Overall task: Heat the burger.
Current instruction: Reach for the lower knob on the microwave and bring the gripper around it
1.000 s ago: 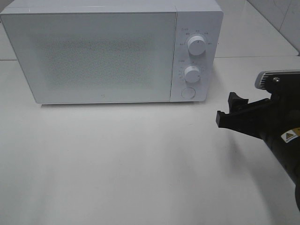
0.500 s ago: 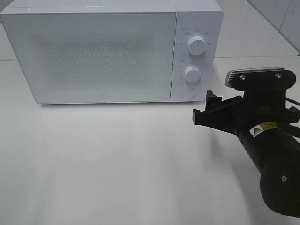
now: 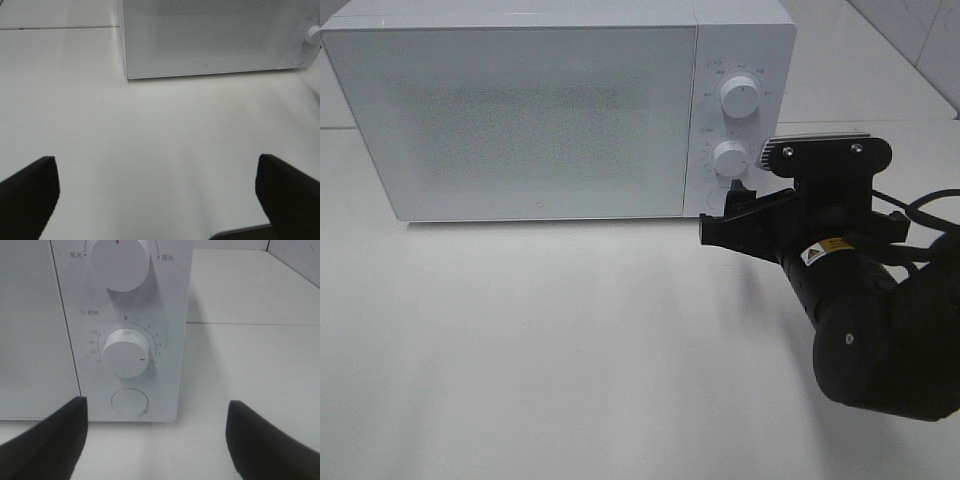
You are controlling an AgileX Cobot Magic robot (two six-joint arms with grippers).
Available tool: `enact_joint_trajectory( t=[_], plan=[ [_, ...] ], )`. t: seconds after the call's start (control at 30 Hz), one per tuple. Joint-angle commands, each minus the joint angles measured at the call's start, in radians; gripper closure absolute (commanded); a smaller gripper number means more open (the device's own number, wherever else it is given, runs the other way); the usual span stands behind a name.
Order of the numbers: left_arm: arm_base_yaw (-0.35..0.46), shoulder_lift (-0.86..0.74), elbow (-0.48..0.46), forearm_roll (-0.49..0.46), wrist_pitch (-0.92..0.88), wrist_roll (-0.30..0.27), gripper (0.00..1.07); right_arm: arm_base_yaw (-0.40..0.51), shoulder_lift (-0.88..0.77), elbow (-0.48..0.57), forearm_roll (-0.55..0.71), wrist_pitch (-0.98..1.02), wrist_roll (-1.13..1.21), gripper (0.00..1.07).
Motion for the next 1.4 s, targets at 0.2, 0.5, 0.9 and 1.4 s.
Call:
enact_joint_trajectory(
  t=[0.2, 0.5, 0.9, 1.4],
  plan=[
    [0.004, -0.022, 0.003, 0.0, -0.009, 0.001, 0.07, -0.057, 0.044, -0.089, -0.053, -0.034, 0.003, 0.34],
    [0.004, -0.017, 0.003, 0.002, -0.009, 0.001, 0.07, -0.07, 0.1, -0.157, -0.084, -0.026, 0.003, 0.34],
    [0.004, -0.018, 0.003, 0.003, -0.009, 0.001, 0.07, -0.111, 0.196, -0.27, -0.093, 0.023, 0.003, 0.34],
    [0.004, -0.018, 0.003, 0.003, -0.009, 0.001, 0.07, -0.152, 0.23, -0.348, -0.162, 0.069, 0.003, 0.34]
  ],
)
